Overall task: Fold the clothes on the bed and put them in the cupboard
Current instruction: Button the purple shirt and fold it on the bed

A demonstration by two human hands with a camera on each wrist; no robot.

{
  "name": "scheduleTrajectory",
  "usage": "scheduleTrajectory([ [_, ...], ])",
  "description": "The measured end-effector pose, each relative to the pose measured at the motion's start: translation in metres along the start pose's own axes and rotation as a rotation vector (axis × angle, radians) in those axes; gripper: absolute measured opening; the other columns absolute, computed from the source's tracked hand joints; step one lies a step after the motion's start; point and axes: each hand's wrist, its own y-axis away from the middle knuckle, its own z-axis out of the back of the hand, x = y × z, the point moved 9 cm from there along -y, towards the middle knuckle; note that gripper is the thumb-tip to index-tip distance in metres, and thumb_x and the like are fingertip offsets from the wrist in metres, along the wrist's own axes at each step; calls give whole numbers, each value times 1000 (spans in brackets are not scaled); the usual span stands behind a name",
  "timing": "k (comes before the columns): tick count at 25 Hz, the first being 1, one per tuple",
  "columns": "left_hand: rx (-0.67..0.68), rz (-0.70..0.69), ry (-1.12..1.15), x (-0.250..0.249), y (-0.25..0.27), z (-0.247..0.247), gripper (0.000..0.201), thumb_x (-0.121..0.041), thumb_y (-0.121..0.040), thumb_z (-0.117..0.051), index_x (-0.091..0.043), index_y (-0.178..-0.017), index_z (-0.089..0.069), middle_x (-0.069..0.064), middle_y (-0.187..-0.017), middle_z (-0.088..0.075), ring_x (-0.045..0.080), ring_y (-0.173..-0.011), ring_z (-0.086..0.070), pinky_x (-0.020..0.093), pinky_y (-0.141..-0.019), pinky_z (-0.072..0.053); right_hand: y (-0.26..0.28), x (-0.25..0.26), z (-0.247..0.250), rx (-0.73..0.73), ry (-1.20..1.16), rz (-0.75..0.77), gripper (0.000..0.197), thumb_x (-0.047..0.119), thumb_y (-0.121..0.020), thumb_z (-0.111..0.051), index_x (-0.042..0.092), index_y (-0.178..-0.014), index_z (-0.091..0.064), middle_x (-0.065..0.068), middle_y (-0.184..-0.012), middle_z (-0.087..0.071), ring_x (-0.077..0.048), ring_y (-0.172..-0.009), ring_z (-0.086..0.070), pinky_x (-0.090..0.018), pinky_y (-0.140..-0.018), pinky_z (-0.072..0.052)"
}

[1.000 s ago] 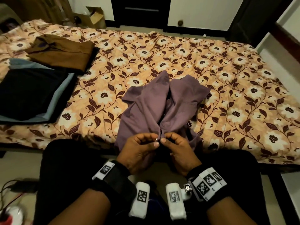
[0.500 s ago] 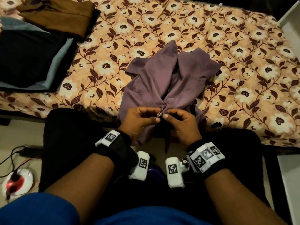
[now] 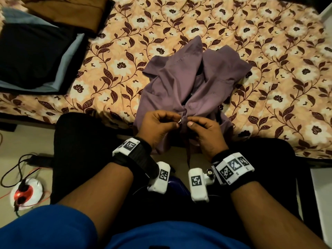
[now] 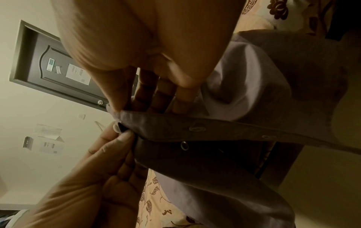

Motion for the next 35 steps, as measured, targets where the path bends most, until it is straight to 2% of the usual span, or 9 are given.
scheduleTrajectory([
  [3, -19, -57, -62, -6, 0, 0, 20, 18, -79, -65, 5, -94, -69, -7, -77, -71, 0, -73, -67, 15, -74, -53, -1, -4, 1, -17, -68, -32, 21, -7, -91, -51, 6, -92, -67, 1, -80, -74, -12, -79, -69, -22, -72, -55],
  [6, -15, -77, -49, -7, 0, 2, 25, 16, -80, -65, -7, -88, -67, -1, -82, -70, 3, -78, -67, 17, -76, -54, 0, -3, -1, -5, -174, -49, 20, -7, -92, -47, 2, -92, -65, -4, -82, -73, -15, -80, -68, -24, -73, -56],
  [10, 39, -66, 52, -7, 1, -3, 27, 18, -77, -66, -3, -93, -64, 8, -85, -69, 11, -81, -67, 23, -79, -56, 2, -4, -4, -8, -169, -46, 21, -5, -94, -44, 5, -90, -61, 0, -78, -71, -11, -75, -67, -21, -66, -54],
  [15, 75, -57, 108, -5, 1, -4, 30, 19, -75, -67, -6, -93, -64, 6, -85, -71, 14, -83, -68, 25, -78, -57, 0, -9, -3, 4, -178, -80, 23, -4, -94, -46, 8, -87, -64, -2, -82, -72, -13, -80, -68, -24, -74, -55],
  [17, 98, -43, 110, -5, 2, -6, 31, 18, -76, -67, -6, -95, -65, 7, -87, -71, 15, -86, -69, 25, -79, -56, 0, -11, -2, -13, -189, -112, 20, -4, -93, -47, 5, -89, -64, -5, -82, -72, -15, -79, -67, -24, -73, -56],
  [21, 115, 6, 92, 0, 2, -8, 33, 13, -76, -71, -5, -102, -64, 9, -91, -70, 16, -88, -69, 26, -82, -56, 1, -14, -1, -35, -230, -165, 17, -4, -93, -47, 0, -93, -64, -7, -81, -72, -16, -74, -69, -24, -64, -56],
  [28, 41, -23, 97, -2, 1, 1, 31, 15, -77, -68, -7, -97, -60, 0, -81, -73, 14, -84, -70, 24, -81, -56, 4, -8, -3, -9, -142, -161, 19, -3, -90, -54, 6, -89, -70, -4, -81, -74, -16, -74, -70, -23, -62, -57],
  [32, 58, -12, 52, 1, 0, -2, 31, 15, -77, -69, -8, -96, -61, 5, -85, -70, 13, -84, -68, 24, -80, -56, 4, -4, 1, -31, -32, -107, 12, -4, -84, -63, 3, -87, -71, -7, -77, -73, -17, -69, -70, -25, -58, -55],
  [35, 46, 15, -69, 5, 0, 0, 18, 7, -78, -72, -8, -86, -67, 6, -84, -70, 12, -80, -67, 24, -77, -56, 4, -7, 2, -41, 3, -113, 11, -4, -84, -64, 5, -83, -71, -6, -70, -71, -16, -64, -68, -24, -55, -55],
])
